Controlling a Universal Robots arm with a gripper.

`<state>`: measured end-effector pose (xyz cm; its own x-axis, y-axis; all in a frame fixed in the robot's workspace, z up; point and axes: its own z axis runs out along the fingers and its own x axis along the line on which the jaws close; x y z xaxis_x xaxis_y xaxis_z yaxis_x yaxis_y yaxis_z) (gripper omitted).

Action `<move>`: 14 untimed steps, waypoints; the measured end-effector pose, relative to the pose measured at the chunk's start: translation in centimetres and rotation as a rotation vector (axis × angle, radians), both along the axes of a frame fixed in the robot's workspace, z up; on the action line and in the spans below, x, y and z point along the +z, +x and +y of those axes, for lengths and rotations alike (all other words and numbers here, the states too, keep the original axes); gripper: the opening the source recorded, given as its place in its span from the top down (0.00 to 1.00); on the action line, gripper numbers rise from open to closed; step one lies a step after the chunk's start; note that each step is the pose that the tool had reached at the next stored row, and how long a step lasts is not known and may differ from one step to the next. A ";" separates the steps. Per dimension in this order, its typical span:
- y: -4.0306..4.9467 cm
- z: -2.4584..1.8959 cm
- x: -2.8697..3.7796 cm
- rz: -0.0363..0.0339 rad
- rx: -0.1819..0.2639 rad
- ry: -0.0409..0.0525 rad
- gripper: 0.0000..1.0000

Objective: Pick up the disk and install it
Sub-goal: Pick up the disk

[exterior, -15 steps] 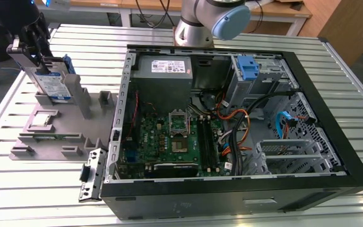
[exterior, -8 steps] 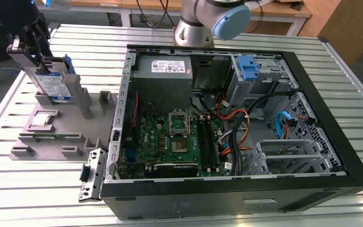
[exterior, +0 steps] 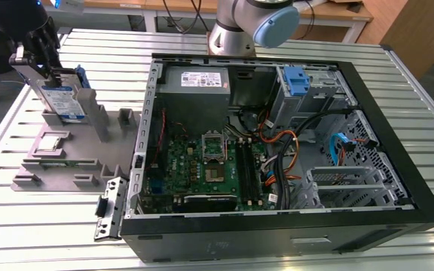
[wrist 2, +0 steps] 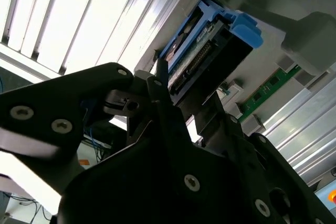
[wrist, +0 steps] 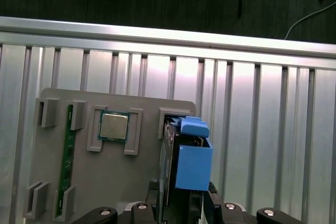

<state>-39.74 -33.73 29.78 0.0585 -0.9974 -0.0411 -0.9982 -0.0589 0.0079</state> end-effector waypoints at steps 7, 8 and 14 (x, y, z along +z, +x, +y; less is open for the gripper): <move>0.00 0.00 -0.03 0.0000 0.000 0.0000 0.62; 0.00 0.00 -0.03 0.0000 0.000 0.0000 0.62; 0.00 0.00 -0.05 0.0000 0.000 0.0000 0.62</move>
